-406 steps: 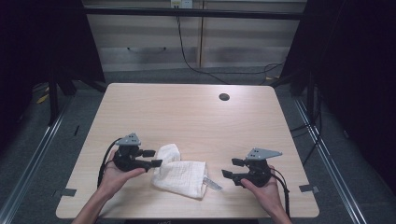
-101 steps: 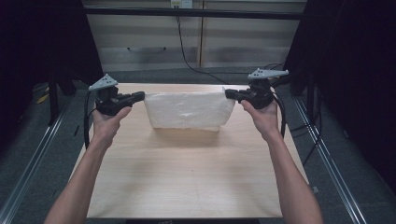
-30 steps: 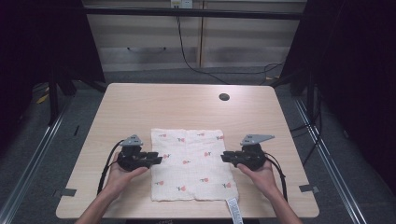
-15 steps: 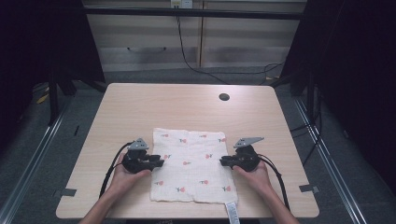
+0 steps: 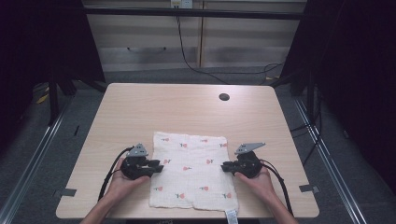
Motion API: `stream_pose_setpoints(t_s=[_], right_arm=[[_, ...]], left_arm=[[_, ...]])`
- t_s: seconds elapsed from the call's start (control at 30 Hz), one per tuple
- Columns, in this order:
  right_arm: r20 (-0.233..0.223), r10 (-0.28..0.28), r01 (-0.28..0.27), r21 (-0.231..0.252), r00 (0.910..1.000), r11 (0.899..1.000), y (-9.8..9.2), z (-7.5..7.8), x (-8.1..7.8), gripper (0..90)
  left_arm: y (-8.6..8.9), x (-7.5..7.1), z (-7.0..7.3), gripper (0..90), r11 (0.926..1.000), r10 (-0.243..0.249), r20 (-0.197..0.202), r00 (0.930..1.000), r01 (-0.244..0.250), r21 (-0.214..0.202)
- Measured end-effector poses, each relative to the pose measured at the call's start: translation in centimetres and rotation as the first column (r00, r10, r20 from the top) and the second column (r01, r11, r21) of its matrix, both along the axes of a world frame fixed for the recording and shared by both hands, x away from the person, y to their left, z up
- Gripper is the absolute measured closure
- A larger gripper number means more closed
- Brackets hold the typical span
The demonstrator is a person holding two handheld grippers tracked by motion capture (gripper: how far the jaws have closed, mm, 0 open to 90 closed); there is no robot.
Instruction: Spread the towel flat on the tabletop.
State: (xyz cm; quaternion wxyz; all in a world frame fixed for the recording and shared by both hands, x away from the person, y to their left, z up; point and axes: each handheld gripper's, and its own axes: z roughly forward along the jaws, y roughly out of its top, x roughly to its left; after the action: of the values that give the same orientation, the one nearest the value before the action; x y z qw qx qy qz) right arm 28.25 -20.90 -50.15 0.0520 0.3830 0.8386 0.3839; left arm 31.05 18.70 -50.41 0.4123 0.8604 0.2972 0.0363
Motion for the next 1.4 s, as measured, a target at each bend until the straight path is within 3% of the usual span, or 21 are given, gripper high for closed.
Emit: stream_pose_setpoints(t_s=[0.07,0.13,0.3,0.37,0.4,0.53,0.63,0.87,0.97,1.27,1.4], right_arm=[[-0.001,0.005,-0.005,-0.005,1.0000,1.000,0.1,0.1,-0.3,78.0],[-0.008,0.017,-0.017,0.004,0.9998,1.000,0.1,0.2,-0.4,71.6],[0.028,-0.005,0.004,0.037,0.9996,0.999,-0.1,1.1,0.7,68.2],[0.046,-0.032,0.029,0.064,0.9984,0.998,-0.5,1.6,1.7,67.8],[0.059,-0.072,0.068,0.077,0.9956,0.995,-1.0,2.0,2.7,67.6],[0.071,-0.100,0.093,0.091,0.9925,0.991,-1.7,2.2,4.3,67.5],[0.057,-0.118,0.113,0.077,0.9914,0.991,-1.8,1.6,6.3,67.3],[0.045,-0.132,0.129,0.066,0.9902,0.989,-1.3,0.8,8.2,66.3],[0.047,-0.132,0.130,0.032,0.9902,0.991,-0.7,0.7,9.1,65.2],[0.020,-0.149,0.149,-0.001,0.9886,0.989,-0.4,-0.2,10.5,63.3],[0.030,-0.145,0.145,-0.003,0.9889,0.989,-0.3,-0.4,10.5,68.7]], left_arm=[[0.0,-0.2,0.0,67.4,1.0000,-0.009,0.001,1.0000,0.009,0.003],[0.0,-0.3,0.0,67.0,0.9999,-0.012,0.003,0.9999,0.012,0.005],[0.3,0.2,-0.1,63.8,0.9998,-0.013,-0.013,0.9998,0.013,-0.017],[0.5,0.3,-0.1,62.3,0.9997,-0.005,-0.015,0.9999,0.004,-0.025],[0.5,0.4,0.0,58.7,0.9997,0.002,-0.014,0.9999,-0.002,-0.024],[0.8,0.5,0.2,55.8,0.9990,0.010,-0.015,0.9998,-0.010,-0.043],[0.7,0.5,0.2,51.6,0.9988,0.004,-0.028,0.9996,-0.006,-0.048],[0.3,0.4,0.0,50.7,0.9995,-0.014,-0.027,0.9995,0.013,-0.028],[0.2,0.2,0.0,50.5,0.9995,-0.022,-0.025,0.9994,0.021,-0.025],[0.2,0.0,0.0,50.6,0.9988,-0.033,-0.040,0.9987,0.032,-0.037],[0.2,0.0,0.0,48.6,0.9987,-0.037,-0.041,0.9985,0.035,-0.037]])
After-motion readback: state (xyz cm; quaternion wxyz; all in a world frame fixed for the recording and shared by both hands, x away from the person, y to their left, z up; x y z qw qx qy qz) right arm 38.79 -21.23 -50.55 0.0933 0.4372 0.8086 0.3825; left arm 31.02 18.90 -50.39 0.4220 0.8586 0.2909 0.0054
